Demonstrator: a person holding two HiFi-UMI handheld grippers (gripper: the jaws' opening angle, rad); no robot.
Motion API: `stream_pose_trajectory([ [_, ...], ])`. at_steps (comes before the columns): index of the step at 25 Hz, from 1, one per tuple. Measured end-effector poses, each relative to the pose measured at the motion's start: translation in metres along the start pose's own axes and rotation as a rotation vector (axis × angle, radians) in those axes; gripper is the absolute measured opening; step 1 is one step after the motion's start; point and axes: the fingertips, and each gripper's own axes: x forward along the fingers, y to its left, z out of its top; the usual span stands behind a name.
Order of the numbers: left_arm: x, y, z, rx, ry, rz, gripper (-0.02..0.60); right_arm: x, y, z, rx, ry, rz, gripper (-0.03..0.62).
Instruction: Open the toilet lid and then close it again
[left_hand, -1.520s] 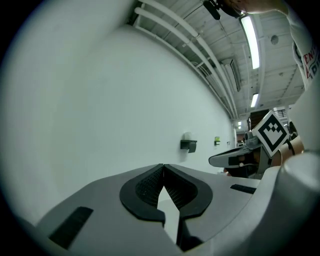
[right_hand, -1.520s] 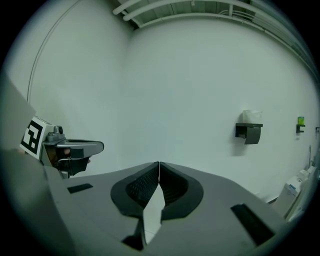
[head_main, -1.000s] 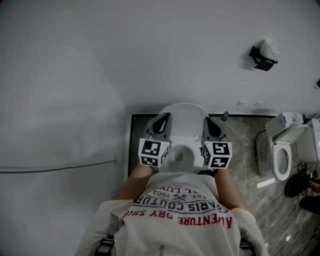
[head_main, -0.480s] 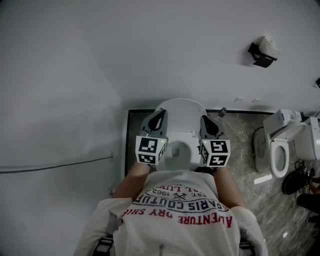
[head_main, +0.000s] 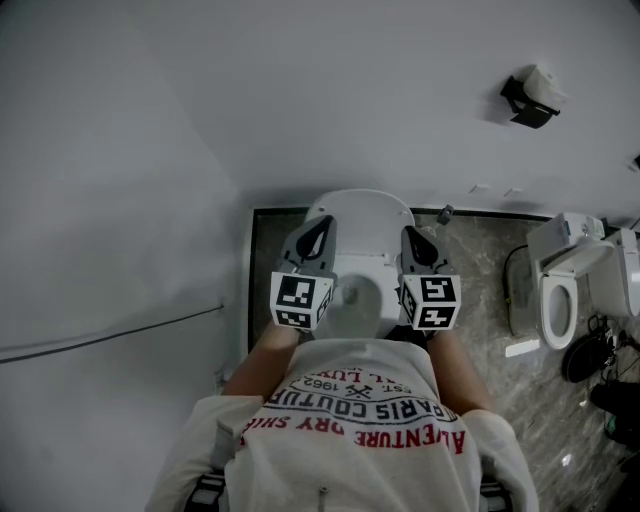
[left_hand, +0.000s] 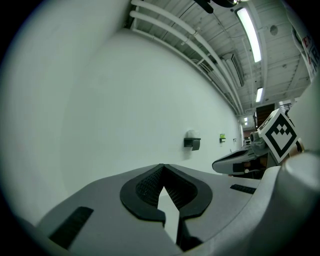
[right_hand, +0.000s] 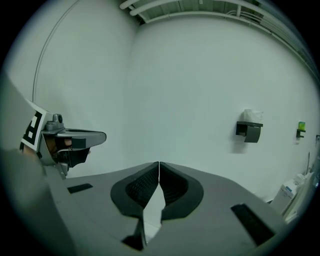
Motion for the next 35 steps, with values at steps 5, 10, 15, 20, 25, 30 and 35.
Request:
stream_pose_trajectory([
  [5, 0.019, 0.01, -0.006, -0.037, 0.025, 0.004, 0.006, 0.016, -0.005, -0.003, 0.0, 0.017, 0.019, 0.017],
  [10, 0.038, 0.015, -0.041, -0.08, 0.103, 0.002, 0.006, 0.037, -0.008, -0.025, -0.025, 0.091, 0.056, 0.017],
  [15, 0.058, 0.012, -0.079, -0.108, 0.202, -0.052, 0.006, 0.062, -0.015, -0.044, -0.051, 0.168, 0.109, 0.018],
  [20, 0.086, 0.015, -0.119, -0.023, 0.346, -0.047, 0.006, 0.094, -0.026, -0.061, -0.069, 0.223, 0.205, 0.018],
  [25, 0.113, 0.034, -0.147, 0.076, 0.447, -0.029, 0.018, 0.132, -0.033, -0.079, -0.159, 0.271, 0.27, 0.02],
  [30, 0.143, 0.048, -0.162, 0.213, 0.507, -0.048, 0.061, 0.169, -0.037, -0.09, -0.239, 0.316, 0.352, 0.049],
  [35, 0.173, 0.054, -0.182, 0.333, 0.608, -0.137, 0.109, 0.195, -0.04, -0.1, -0.346, 0.351, 0.431, 0.086],
])
